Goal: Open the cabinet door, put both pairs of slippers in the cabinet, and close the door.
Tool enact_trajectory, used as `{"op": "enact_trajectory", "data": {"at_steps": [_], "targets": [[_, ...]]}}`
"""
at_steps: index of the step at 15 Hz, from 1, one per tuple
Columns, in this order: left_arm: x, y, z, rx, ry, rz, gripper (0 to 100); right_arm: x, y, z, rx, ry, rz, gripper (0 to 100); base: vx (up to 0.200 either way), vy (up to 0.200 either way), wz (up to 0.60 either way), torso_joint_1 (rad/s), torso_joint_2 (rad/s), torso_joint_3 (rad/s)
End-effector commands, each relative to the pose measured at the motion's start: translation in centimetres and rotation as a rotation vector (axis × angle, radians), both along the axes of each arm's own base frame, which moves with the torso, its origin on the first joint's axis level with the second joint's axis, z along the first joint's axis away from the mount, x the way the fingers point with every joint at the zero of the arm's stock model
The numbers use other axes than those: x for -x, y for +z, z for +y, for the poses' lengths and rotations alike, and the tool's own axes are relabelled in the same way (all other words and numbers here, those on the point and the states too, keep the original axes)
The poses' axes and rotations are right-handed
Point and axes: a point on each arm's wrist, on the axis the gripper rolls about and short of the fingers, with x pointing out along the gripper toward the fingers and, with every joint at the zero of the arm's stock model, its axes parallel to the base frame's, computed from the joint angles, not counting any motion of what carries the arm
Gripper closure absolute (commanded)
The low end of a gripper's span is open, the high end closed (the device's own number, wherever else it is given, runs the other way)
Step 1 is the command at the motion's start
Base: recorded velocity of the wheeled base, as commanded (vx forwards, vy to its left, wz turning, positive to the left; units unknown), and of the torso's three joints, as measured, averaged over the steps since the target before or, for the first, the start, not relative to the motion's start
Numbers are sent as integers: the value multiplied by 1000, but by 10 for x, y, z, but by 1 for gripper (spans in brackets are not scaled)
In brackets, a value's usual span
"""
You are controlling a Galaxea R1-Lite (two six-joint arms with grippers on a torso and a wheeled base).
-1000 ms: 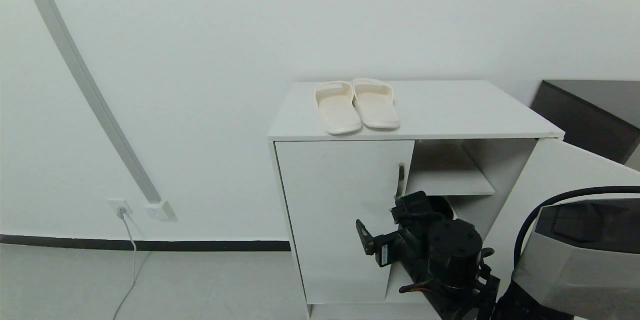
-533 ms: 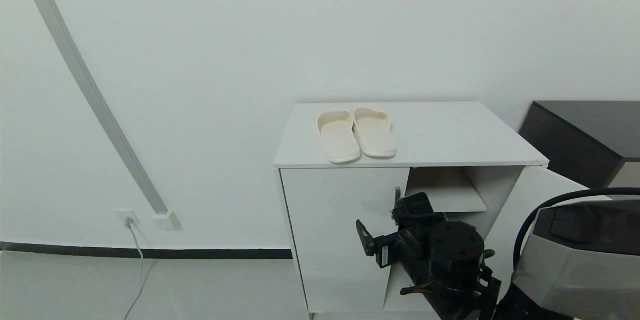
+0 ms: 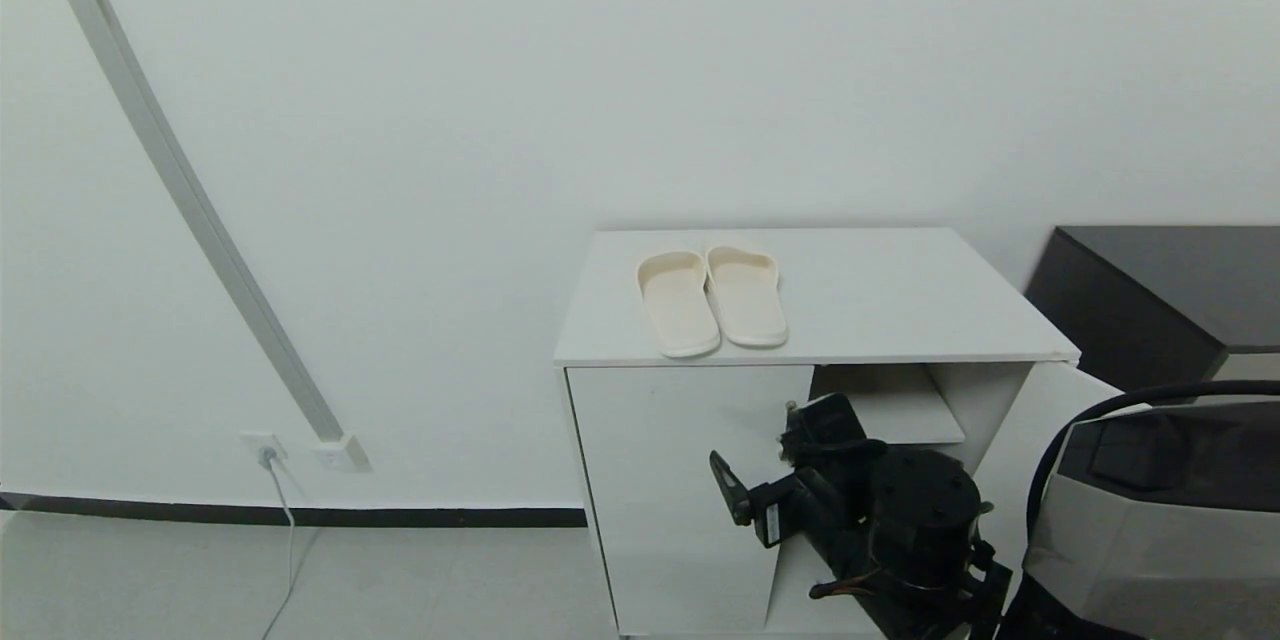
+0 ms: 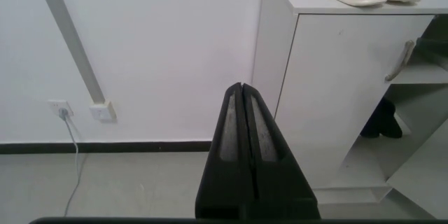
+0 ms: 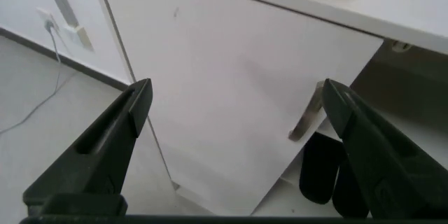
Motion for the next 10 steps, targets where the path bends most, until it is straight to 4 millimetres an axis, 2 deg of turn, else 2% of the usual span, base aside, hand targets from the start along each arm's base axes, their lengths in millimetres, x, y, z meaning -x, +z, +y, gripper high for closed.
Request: {"op": "enact_trajectory", "data": {"at_steps": [1, 2, 4, 7, 8, 10], "targets": [[0, 0, 0, -1, 2, 0, 100, 0, 1, 1, 3, 1, -5, 0, 0, 0, 0, 0, 0, 0], [0, 0, 0, -7, 2, 0, 100, 0, 11, 1, -11, 6, -30, 0, 0, 0, 0, 0, 0, 0], [0, 0, 0, -7, 2, 0, 100, 0, 26, 5, -5, 9, 40, 0, 0, 0, 0, 0, 0, 0], [0, 0, 0, -7, 4, 0, 100, 8, 75, 12, -42, 16, 135, 0, 0, 0, 0, 0, 0, 0], [0, 0, 0, -4, 2, 2, 100, 9, 97, 15, -50, -5, 175, 0, 0, 0, 0, 0, 0, 0], [0, 0, 0, -5, 4, 0, 100, 3, 126, 23, -73, -53, 230, 0, 0, 0, 0, 0, 0, 0]]}}
